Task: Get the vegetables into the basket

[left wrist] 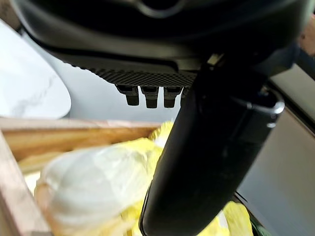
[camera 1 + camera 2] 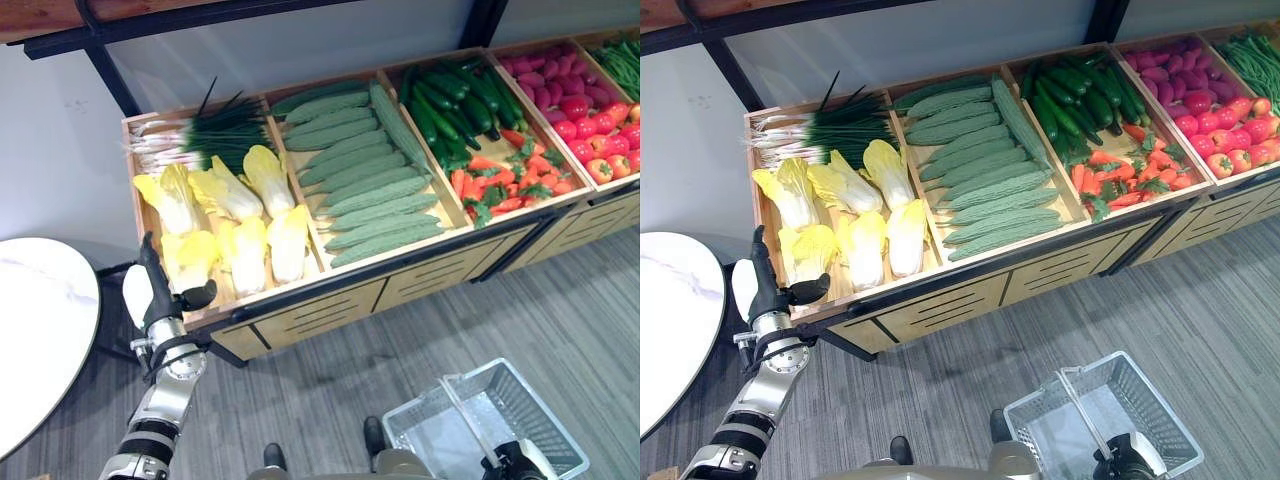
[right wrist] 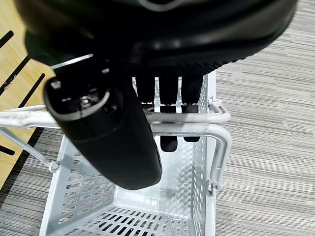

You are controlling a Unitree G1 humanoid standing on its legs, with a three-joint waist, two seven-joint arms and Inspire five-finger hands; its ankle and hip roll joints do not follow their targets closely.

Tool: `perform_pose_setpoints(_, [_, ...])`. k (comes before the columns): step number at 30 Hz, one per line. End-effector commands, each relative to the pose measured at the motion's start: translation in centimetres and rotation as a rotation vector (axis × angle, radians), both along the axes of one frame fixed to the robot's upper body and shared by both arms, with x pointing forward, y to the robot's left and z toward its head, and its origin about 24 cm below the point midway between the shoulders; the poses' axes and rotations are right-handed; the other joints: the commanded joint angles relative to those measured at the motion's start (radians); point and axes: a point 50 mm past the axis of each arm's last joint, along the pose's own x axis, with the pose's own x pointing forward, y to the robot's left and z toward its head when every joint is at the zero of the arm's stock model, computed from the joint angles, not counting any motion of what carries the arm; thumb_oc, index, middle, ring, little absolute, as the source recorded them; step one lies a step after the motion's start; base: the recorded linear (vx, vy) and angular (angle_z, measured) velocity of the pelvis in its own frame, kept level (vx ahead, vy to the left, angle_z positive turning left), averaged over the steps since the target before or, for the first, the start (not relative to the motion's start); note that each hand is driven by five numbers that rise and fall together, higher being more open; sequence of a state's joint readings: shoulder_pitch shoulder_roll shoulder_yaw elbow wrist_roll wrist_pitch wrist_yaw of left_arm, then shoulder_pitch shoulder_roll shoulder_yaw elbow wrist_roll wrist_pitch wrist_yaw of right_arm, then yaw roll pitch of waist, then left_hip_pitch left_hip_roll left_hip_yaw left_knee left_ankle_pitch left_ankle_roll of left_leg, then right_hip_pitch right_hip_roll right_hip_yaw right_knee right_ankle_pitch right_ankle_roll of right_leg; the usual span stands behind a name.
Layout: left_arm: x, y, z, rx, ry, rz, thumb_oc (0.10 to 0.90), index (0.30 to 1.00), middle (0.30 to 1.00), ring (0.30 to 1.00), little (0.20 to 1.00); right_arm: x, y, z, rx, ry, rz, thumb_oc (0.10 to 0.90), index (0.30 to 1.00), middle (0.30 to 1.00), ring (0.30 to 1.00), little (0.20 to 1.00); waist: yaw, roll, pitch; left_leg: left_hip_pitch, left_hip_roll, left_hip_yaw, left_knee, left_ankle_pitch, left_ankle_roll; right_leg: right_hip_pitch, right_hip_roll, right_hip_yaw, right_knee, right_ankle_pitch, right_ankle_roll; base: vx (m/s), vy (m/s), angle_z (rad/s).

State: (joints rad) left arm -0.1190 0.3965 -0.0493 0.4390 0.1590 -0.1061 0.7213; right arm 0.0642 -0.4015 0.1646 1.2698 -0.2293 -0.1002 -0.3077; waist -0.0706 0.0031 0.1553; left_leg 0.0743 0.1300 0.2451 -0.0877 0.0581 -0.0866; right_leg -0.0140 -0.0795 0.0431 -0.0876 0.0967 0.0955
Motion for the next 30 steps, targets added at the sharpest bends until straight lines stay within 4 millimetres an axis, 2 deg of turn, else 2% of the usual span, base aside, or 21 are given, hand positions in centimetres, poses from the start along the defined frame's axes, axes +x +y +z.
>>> perform_pose_setpoints(1, [2.9, 0.7, 5.5, 0.132, -0.222, 0.020, 0.900, 1.000, 1.000, 1.000, 1.000, -0.3, -0.4, 0.2, -0.057, 0.000, 0.030, 0.400, 0.300, 0.300, 0.300, 0.300, 0.009, -0.072, -0.040, 0.010, 0.000, -0.022, 0.000, -0.034, -0.024, -0.013, -0.038, -0.021, 0.009, 0.013, 0.051, 0.00, 0.000, 0.00])
perform_pose_setpoints(4, [3.0, 0.7, 5.1, 0.139, -0.201, 0.015, 0.900, 1.000, 1.000, 1.000, 1.000, -0.2, -0.3, 0.2, -0.057, -0.001, 0.035, 0.400, 0.300, 0.300, 0.300, 0.300, 0.009, -0.072, -0.038, 0.009, -0.001, -0.023, 0.000, -0.034, -0.023, -0.014, -0.037, -0.021, 0.009, 0.013, 0.050, 0.00, 0.000, 0.00])
perform_pose_setpoints(9, [3.1, 0.7, 3.4, 0.163, -0.080, 0.003, 0.900, 1.000, 1.000, 1.000, 1.000, 0.6, -0.2, 0.3, -0.058, -0.018, 0.053, 0.400, 0.300, 0.300, 0.300, 0.300, 0.006, -0.072, -0.031, 0.004, 0.001, -0.021, 0.000, -0.033, -0.023, -0.022, -0.034, -0.017, 0.010, 0.015, 0.049, 0.00, 0.000, 0.00])
perform_pose_setpoints(16, [3.4, 1.1, 1.8, 0.185, 0.043, 0.023, 0.900, 1.000, 1.000, 1.000, 1.000, 1.0, -0.2, 0.3, -0.064, -0.016, 0.080, 0.400, 0.300, 0.300, 0.300, 0.300, -0.003, -0.072, -0.030, 0.006, 0.002, -0.013, 0.000, -0.035, -0.024, -0.024, -0.028, -0.011, 0.010, 0.015, 0.047, 0.00, 0.000, 0.00])
perform_pose_setpoints(29, [3.7, 2.6, 0.3, 0.273, 0.240, 0.043, 0.900, 1.000, 1.000, 1.000, 1.000, 1.8, 0.0, 0.4, -0.056, -0.016, 0.133, 0.400, 0.300, 0.300, 0.300, 0.300, -0.023, -0.068, -0.041, 0.027, 0.009, 0.007, 0.000, -0.046, -0.027, -0.018, -0.019, 0.006, 0.009, 0.015, 0.046, 0.01, 0.000, -0.03])
perform_pose_setpoints(30, [3.6, 2.8, 0.0, 0.281, 0.266, 0.045, 0.855, 0.937, 0.937, 0.937, 0.937, 1.7, 0.0, 0.4, -0.057, -0.011, 0.137, 0.400, 0.300, 0.300, 0.300, 0.300, -0.025, -0.066, -0.043, 0.030, 0.008, 0.009, 0.000, -0.047, -0.028, -0.016, -0.018, 0.006, 0.010, 0.014, 0.046, 0.00, 0.005, -0.04])
